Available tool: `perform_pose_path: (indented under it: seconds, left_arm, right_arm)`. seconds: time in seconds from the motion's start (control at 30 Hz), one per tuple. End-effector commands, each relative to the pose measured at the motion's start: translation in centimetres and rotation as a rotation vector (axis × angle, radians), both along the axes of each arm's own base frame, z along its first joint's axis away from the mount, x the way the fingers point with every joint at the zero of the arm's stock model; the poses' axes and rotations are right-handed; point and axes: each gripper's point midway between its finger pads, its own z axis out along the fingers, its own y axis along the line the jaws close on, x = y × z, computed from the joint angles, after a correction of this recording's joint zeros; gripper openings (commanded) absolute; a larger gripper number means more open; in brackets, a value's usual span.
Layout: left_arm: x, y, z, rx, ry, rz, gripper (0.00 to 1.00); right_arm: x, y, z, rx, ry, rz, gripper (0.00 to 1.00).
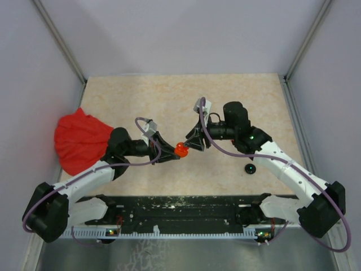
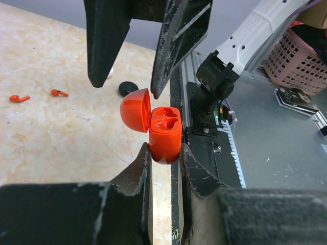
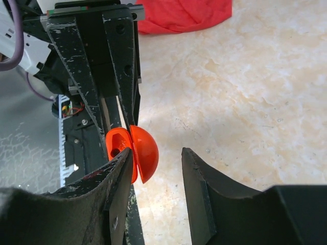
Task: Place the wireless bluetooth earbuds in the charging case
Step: Open the charging case.
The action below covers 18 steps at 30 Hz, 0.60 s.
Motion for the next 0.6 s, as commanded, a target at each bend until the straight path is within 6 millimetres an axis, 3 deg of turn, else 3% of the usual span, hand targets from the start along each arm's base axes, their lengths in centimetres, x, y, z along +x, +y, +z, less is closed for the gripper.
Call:
perform_pose_path:
  seconds: [0.0, 0.43, 0.57]
  left_arm:
    - [-0.8, 0.0, 0.4, -0.007, -0.03, -0.035, 0.0]
    - [-0.2, -0.2, 0.8, -0.028, -0.012, -0.015, 0.0]
    - [-0.4, -0.2, 1.3, -0.046, -0.02, -0.024, 0.0]
  right_arm:
    - [0.9, 0.0, 1.5, 0.03, -0.061, -0.035, 0.43]
    - [-0.9, 0.7, 0.6, 0.037, -0.006, 0.097, 0.43]
    - [-1.1, 0.9, -0.1, 0.024, 0.016, 0.117, 0.37]
